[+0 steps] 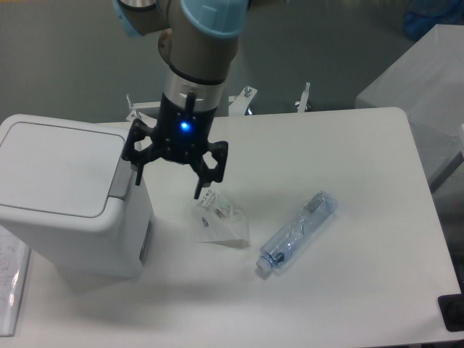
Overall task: Open the trash can
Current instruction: 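Lower the gripper finger onto the trash can lid edge and press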
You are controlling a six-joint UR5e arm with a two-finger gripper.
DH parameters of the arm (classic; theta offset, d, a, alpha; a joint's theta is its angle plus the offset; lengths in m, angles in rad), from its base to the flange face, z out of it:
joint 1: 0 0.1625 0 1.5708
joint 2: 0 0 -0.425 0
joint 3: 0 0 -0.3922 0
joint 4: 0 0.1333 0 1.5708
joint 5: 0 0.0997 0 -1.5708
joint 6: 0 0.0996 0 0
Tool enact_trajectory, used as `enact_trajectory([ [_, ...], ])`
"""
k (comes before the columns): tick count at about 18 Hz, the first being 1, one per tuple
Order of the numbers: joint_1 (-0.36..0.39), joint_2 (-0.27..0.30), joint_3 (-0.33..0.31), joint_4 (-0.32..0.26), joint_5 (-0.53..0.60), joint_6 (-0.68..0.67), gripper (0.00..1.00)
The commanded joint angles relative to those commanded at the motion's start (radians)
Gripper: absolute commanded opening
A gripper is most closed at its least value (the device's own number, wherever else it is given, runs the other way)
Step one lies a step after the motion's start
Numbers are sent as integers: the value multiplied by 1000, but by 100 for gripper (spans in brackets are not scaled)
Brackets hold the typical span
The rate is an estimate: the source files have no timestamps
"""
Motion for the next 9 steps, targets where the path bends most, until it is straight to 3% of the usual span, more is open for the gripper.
enact_trajectory([
  [9, -12, 2, -21, 5, 3, 2, 100],
])
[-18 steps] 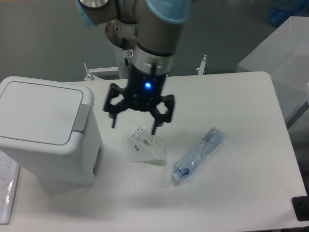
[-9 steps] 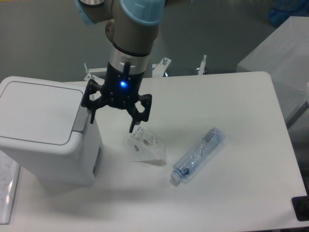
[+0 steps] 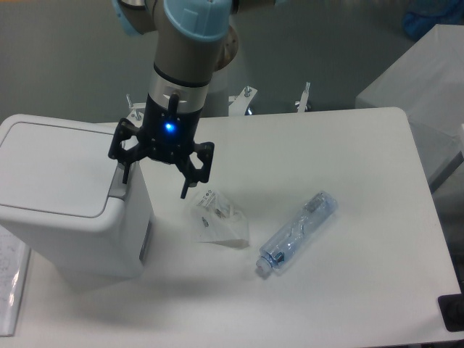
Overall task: Open the trash can
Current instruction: 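Lower the gripper finger onto the trash can lid edge and press, then push the lid edge down so the lid flips open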
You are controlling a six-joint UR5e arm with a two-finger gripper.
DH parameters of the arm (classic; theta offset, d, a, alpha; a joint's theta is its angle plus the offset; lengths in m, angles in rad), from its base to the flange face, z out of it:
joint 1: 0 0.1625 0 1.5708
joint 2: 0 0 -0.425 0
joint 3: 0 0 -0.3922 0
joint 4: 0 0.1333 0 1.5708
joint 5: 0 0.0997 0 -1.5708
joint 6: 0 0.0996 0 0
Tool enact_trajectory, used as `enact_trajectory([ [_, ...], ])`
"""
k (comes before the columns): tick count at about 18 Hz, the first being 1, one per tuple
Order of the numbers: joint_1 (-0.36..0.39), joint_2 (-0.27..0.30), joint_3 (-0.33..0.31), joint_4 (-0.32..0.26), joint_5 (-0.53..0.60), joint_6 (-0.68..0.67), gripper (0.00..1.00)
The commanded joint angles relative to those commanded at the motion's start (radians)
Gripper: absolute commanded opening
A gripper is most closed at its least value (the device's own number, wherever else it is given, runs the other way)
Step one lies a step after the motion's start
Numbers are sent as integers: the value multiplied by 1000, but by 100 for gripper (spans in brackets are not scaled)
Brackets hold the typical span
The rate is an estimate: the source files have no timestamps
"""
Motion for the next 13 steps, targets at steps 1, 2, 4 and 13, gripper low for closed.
enact_trajectory([
  [1, 0, 0, -2, 0, 0, 0, 100],
  [2, 0, 0, -2, 0, 0, 0, 100],
  [4, 0, 0, -2, 0, 0, 0, 100],
  [13, -2, -8, -8, 2, 5, 3, 100],
])
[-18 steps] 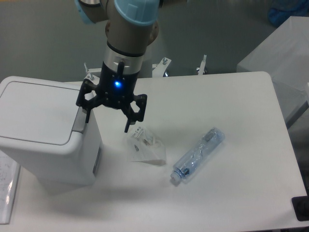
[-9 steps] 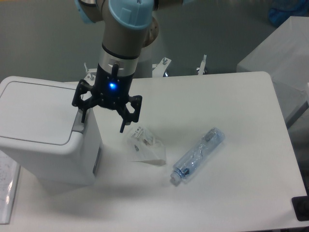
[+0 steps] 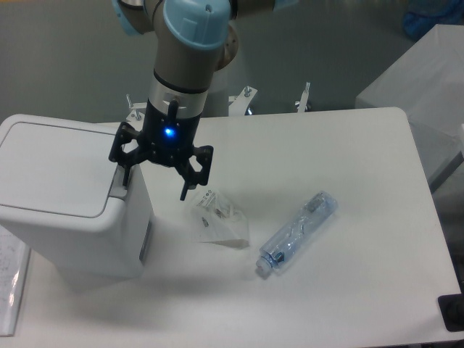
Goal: Open the trash can
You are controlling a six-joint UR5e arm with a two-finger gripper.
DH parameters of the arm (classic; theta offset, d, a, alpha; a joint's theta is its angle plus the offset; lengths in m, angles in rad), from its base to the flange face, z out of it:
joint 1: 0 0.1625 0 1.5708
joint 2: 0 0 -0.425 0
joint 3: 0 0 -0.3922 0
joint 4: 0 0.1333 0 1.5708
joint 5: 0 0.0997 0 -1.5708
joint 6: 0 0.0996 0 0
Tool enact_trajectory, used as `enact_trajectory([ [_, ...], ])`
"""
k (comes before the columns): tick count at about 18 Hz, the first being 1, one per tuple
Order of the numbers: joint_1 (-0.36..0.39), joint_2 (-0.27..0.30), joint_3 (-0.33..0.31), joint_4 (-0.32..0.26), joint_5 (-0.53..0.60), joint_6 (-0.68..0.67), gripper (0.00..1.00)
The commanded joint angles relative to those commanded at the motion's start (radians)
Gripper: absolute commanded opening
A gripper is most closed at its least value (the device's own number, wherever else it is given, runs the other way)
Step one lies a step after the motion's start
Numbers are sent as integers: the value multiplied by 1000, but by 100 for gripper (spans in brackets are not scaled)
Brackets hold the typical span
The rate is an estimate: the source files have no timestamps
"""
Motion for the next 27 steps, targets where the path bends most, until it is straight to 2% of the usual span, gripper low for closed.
enact_trajectory([
  [9, 2, 2, 15, 3, 0, 6, 100],
  [13, 9, 0, 47, 41, 3, 9, 100],
  [14, 14, -2, 51, 52, 12, 9, 100],
  [16, 34, -11, 52, 80, 107, 12, 100],
  [20, 67, -57, 70, 149, 238, 41, 100],
  [24, 115, -121, 120, 149, 242, 141, 100],
  [27, 133, -143, 123, 152, 253, 230, 100],
])
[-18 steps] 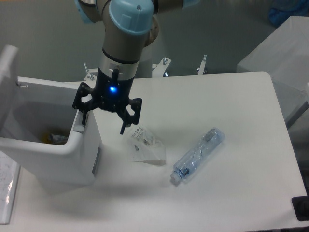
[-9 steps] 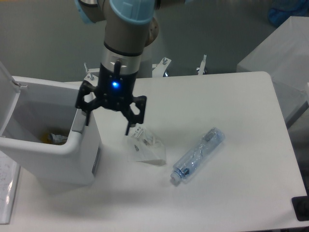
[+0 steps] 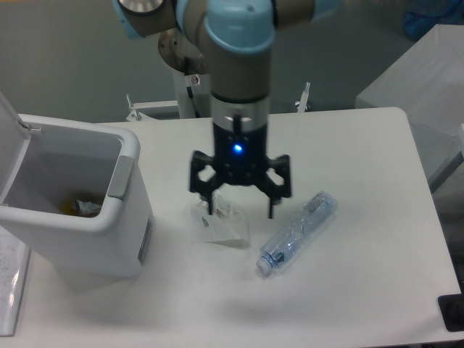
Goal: Open the trash can
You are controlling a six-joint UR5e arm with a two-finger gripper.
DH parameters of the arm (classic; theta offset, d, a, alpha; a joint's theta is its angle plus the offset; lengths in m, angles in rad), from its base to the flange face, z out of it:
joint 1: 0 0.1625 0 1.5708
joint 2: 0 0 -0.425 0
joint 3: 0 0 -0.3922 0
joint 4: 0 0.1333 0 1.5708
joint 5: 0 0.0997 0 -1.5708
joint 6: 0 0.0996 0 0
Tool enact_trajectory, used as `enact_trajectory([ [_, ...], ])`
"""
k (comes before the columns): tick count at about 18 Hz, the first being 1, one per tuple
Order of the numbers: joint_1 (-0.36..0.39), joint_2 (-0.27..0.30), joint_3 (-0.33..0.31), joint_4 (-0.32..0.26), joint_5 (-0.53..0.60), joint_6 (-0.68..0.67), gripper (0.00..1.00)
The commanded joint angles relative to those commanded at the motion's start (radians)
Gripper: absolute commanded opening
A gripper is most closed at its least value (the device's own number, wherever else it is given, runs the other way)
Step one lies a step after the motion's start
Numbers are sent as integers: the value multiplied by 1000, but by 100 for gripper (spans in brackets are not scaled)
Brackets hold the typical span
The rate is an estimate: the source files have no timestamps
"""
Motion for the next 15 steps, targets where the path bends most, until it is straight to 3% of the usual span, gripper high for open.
enact_trajectory([
  [6, 74, -64, -9, -15, 106, 149, 100],
  [10, 150, -68, -12, -118, 109, 272, 100],
  [15, 175, -68, -15, -138, 109, 295, 100],
])
